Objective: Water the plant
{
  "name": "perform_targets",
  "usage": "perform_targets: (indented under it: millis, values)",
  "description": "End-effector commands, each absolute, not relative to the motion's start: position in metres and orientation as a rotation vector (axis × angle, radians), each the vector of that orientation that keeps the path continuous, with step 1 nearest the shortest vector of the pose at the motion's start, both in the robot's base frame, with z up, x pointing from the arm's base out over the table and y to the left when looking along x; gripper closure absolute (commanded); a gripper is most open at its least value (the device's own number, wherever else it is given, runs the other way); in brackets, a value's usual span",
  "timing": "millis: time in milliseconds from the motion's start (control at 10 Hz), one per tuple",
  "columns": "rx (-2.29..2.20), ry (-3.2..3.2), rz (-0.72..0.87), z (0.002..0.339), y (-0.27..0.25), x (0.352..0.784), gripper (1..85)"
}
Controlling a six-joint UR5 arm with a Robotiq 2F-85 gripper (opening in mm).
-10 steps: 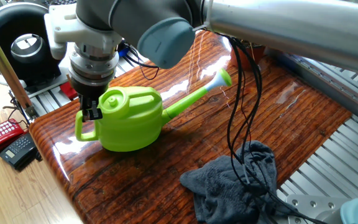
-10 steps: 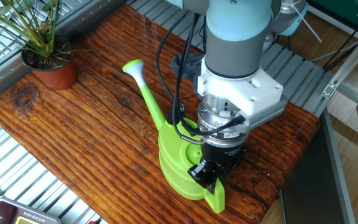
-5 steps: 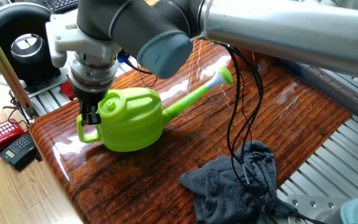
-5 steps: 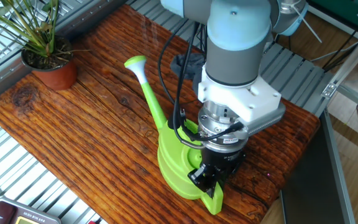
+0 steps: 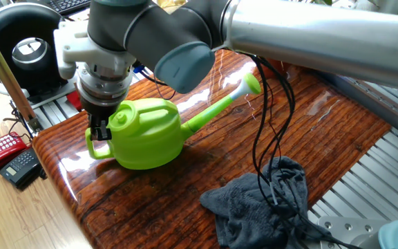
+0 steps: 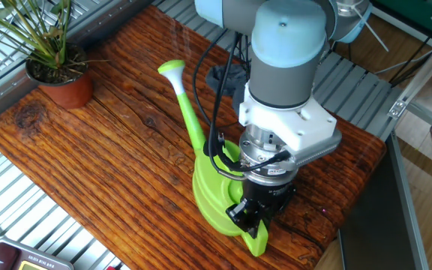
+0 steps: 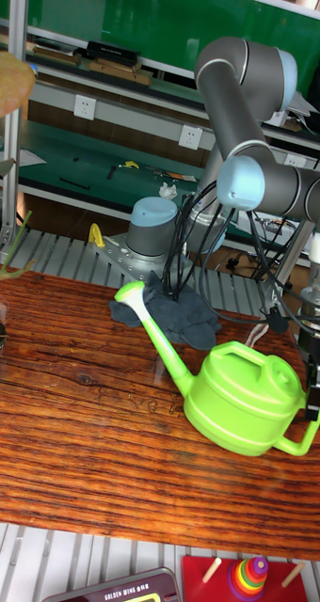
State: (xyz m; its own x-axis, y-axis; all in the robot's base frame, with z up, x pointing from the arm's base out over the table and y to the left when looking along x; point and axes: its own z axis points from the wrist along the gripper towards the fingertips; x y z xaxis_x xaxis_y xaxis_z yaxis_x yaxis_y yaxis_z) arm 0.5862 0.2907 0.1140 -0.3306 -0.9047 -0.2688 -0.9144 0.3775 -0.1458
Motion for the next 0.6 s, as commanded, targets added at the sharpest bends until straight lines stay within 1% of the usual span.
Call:
perform_targets:
  millis: [0, 100, 200, 500]
  values:
    - [-1.582, 2.390, 0.048, 0.120, 0.284, 0.583, 61.0]
    - [-1.579, 2.409, 0.040, 0.120, 0.283, 0.582, 49.0]
    - [-1.576, 2.420, 0.041, 0.119, 0.281, 0.580, 41.7]
    - [-1.575, 2.448, 0.042, 0.124, 0.279, 0.573, 39.7]
